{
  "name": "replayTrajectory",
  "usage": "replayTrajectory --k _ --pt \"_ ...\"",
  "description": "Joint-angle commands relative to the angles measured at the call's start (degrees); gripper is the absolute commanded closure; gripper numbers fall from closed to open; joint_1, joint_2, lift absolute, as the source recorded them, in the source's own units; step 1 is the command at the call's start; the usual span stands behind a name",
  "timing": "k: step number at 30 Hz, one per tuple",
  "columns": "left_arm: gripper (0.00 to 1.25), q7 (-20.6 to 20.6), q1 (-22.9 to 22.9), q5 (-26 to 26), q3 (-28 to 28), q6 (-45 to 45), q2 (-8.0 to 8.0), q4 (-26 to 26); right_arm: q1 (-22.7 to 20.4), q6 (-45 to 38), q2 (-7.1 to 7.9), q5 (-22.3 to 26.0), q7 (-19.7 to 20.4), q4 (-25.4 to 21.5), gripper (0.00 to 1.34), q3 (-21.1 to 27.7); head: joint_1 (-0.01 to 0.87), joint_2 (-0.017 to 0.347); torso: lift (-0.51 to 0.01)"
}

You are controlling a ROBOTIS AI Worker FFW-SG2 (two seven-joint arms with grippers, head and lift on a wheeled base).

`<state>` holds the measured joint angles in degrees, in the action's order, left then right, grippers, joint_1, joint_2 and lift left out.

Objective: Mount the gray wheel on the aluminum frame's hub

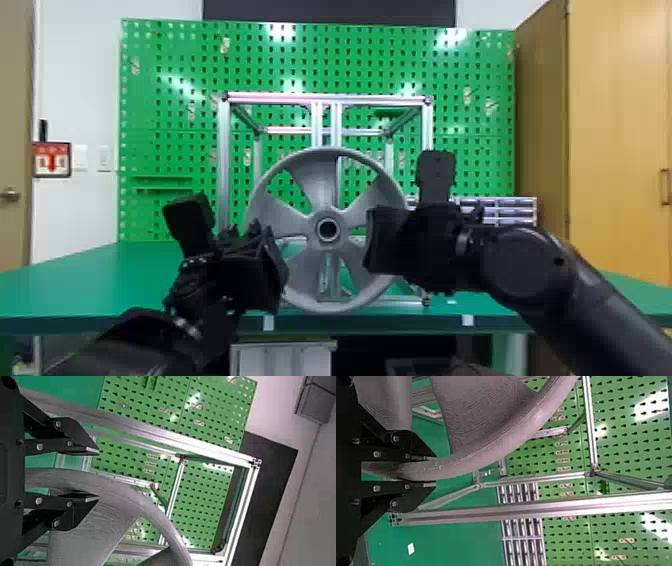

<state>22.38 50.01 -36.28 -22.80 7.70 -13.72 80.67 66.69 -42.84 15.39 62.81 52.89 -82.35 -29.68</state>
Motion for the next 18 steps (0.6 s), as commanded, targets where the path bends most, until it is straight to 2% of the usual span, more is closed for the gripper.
replayTrajectory --k 1,18 --pt "0.82 4.4 0.0 0.2 -0.1 0.0 0.01 0.0 0.0 0.0 -0.01 -0.1 -0.1 0.0 1.17 -0.1 -0.005 0.006 -0.499" --pt "0.82 4.3 -0.2 0.2 -0.2 -0.1 0.01 0.1 -0.2 0.0 -0.01 -0.1 -0.1 0.0 1.17 -0.2 -0.005 0.006 -0.499"
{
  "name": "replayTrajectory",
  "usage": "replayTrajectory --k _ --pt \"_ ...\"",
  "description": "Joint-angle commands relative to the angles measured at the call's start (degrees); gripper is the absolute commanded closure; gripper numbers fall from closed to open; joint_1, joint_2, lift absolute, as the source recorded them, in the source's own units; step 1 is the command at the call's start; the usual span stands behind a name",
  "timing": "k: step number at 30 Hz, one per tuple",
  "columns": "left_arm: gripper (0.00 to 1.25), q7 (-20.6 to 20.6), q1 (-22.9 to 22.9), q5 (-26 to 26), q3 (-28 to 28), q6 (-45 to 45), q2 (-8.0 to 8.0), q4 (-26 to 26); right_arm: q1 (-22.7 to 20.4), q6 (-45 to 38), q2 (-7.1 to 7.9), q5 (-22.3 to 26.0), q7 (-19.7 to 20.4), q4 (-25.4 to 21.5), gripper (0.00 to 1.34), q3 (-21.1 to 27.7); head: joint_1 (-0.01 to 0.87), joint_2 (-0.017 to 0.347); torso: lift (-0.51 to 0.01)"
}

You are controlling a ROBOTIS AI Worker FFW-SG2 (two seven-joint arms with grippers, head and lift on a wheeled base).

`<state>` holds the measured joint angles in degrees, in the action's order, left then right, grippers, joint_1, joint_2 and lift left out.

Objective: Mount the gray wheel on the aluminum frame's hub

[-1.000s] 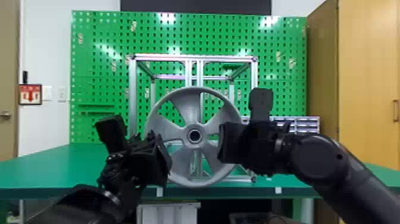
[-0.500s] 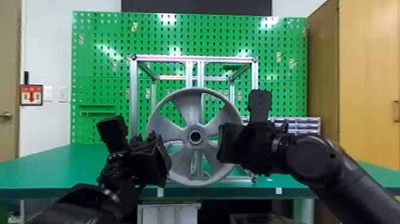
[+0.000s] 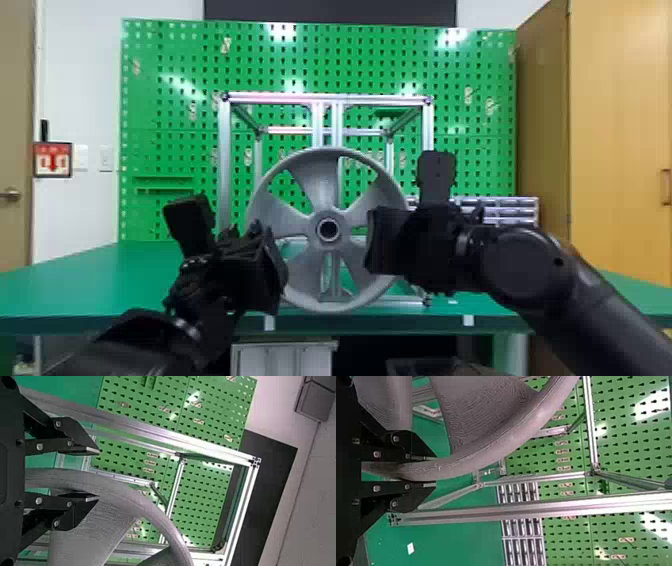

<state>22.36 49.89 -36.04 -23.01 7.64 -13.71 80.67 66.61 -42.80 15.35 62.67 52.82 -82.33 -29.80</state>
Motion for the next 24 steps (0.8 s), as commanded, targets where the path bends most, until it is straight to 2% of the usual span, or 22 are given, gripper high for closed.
replayTrajectory --k 1,4,7,10,12,15,20,24 --pt "0.82 4.4 -0.1 0.0 0.0 0.0 0.00 0.1 -0.1 0.0 0.03 0.1 0.0 0.0 1.17 -0.1 -0.005 0.006 -0.499" --pt "0.80 4.4 -0.1 0.0 0.0 0.0 0.00 0.0 -0.1 0.0 0.11 0.1 0.0 0.1 1.17 -0.1 -0.005 0.006 -0.499" --pt "0.71 4.4 -0.1 0.0 0.0 0.0 0.00 0.0 -0.1 0.0 0.11 0.1 0.0 0.0 1.15 -0.1 -0.005 0.006 -0.499" --pt "0.64 4.4 -0.1 0.0 0.0 0.0 0.00 0.1 -0.1 0.1 0.11 0.1 0.0 0.1 0.99 -0.1 -0.005 0.006 -0.499" --pt "0.60 4.4 -0.1 0.1 0.0 0.0 0.00 0.1 -0.2 0.1 0.11 0.1 0.0 0.0 0.94 -0.2 -0.005 0.006 -0.499" --pt "0.46 4.4 -0.2 0.1 0.0 0.0 0.00 0.1 -0.2 0.3 0.20 -0.1 -0.1 0.0 0.76 -0.3 -0.005 0.006 -0.499" --pt "0.27 4.4 -0.3 0.0 -0.1 0.0 0.00 0.1 -0.3 0.3 0.29 -0.9 -1.1 0.0 0.66 -0.4 -0.005 0.006 -0.499" --pt "0.11 4.4 -0.3 -0.3 -0.3 0.0 0.00 0.2 -0.4 0.3 0.29 -2.0 -2.7 0.0 0.46 -0.2 -0.005 0.006 -0.499"
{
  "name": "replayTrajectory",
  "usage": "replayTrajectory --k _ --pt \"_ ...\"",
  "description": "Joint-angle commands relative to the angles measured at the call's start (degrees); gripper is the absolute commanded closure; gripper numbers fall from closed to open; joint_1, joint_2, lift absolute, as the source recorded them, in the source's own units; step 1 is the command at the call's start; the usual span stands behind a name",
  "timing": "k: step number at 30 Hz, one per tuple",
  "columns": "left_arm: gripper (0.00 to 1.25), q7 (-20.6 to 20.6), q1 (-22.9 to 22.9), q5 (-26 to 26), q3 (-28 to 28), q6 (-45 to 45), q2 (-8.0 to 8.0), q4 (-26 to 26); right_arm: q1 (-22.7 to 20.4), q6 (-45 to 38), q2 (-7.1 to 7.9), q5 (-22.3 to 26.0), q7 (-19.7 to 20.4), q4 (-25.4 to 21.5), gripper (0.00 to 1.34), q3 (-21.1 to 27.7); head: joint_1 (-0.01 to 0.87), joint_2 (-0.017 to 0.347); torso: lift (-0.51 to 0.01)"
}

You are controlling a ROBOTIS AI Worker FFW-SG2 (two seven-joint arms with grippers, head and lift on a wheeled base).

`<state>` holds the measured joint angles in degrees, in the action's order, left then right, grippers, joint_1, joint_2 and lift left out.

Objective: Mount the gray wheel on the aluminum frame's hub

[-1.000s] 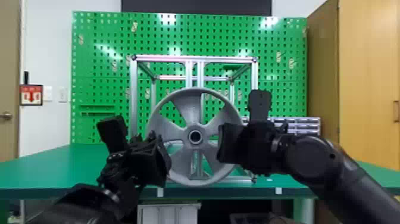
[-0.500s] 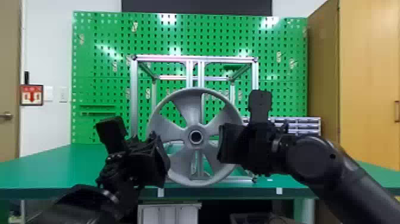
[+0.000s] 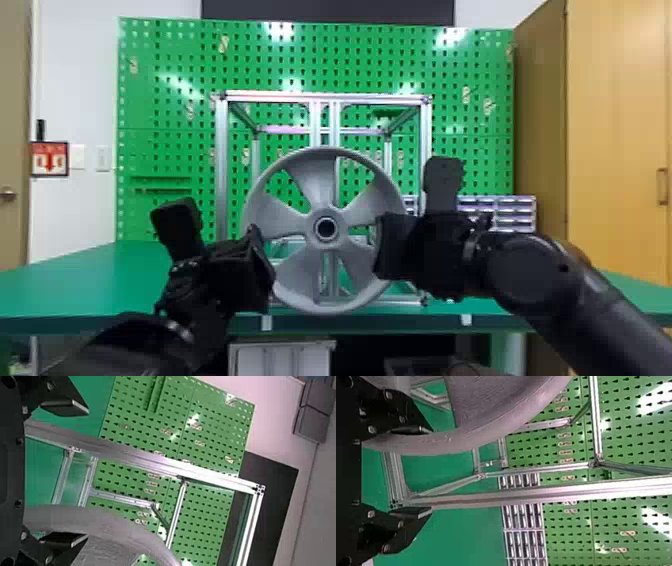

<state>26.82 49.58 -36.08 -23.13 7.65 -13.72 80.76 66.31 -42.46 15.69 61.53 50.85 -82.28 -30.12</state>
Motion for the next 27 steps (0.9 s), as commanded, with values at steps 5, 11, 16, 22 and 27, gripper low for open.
replayTrajectory --k 5,11,16,22,27 --pt "0.08 -0.1 -0.1 -0.2 -0.2 0.0 0.01 0.3 -0.3 0.0 0.04 -1.9 -2.8 -0.1 0.13 0.5 -0.005 0.006 -0.499" --pt "0.04 -0.1 -0.2 -0.2 -0.3 0.0 0.01 0.3 -0.4 0.0 0.04 -2.7 -4.2 -0.1 0.01 0.7 -0.005 0.006 -0.499" --pt "0.00 -0.1 -0.2 -0.2 -0.5 0.0 0.01 0.4 -0.5 0.2 0.13 -3.0 -5.1 -0.1 0.00 0.9 -0.005 0.006 -0.499" --pt "0.00 -0.6 -0.2 -0.2 -0.7 -0.1 0.01 0.4 -0.6 0.4 0.13 -3.0 -5.1 -0.1 0.00 1.0 -0.005 0.006 -0.499" --pt "0.00 -1.9 -0.1 -1.2 -0.8 -0.2 -0.08 0.5 -0.7 0.4 0.22 -2.9 -5.1 -0.1 0.00 1.0 -0.005 0.006 -0.499"
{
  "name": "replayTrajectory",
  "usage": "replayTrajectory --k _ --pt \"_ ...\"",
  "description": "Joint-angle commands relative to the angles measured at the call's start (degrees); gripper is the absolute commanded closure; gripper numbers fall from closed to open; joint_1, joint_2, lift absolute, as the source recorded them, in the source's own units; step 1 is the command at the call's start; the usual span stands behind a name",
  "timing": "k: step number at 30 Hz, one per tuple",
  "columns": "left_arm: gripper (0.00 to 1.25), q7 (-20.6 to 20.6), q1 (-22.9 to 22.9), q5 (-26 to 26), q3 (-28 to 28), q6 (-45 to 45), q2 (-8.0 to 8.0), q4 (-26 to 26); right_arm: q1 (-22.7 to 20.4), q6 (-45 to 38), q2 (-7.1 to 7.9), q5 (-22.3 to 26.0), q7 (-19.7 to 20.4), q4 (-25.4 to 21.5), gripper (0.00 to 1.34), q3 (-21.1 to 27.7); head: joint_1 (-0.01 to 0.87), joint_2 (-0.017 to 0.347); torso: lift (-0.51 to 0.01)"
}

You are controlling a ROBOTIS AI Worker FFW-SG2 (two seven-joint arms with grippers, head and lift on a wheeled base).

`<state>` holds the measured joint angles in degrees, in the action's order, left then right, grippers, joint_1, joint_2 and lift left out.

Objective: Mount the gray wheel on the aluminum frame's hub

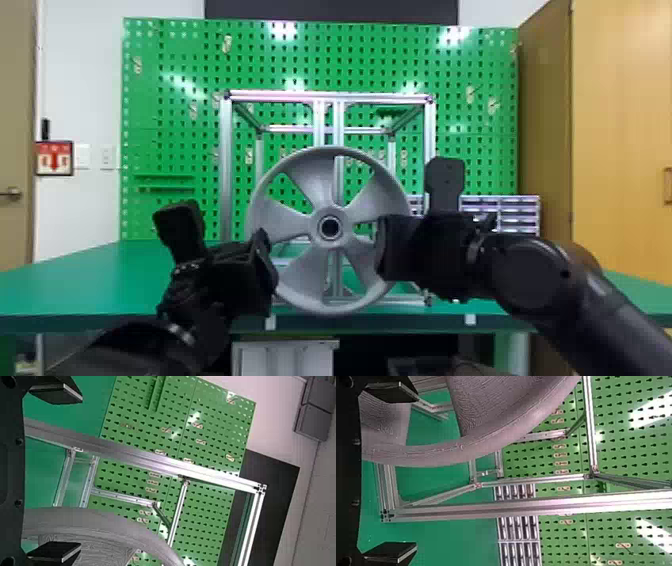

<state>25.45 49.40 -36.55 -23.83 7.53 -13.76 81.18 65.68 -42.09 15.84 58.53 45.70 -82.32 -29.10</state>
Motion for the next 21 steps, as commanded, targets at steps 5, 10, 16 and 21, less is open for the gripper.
replayTrajectory --k 5,10,16,21 --pt "0.00 -1.6 -0.4 -1.3 0.0 -0.1 -0.21 1.3 -0.4 0.2 0.07 0.7 -0.1 0.0 0.00 0.5 -0.005 0.006 -0.499" --pt "0.00 -2.2 -1.8 -2.6 0.1 0.2 -1.45 4.2 -2.0 0.2 0.78 1.1 -1.1 -2.4 0.01 2.4 -0.005 0.006 -0.499" --pt "0.00 -3.4 -5.5 -3.8 1.8 2.5 -3.55 10.8 -6.6 0.2 2.45 -2.5 -2.0 -10.4 0.02 4.8 -0.005 0.006 -0.499" --pt "0.00 -3.8 -10.2 -4.6 4.0 3.3 -4.96 16.6 -12.2 0.5 3.85 -3.6 -1.9 -18.0 0.03 8.1 -0.005 0.006 -0.499"
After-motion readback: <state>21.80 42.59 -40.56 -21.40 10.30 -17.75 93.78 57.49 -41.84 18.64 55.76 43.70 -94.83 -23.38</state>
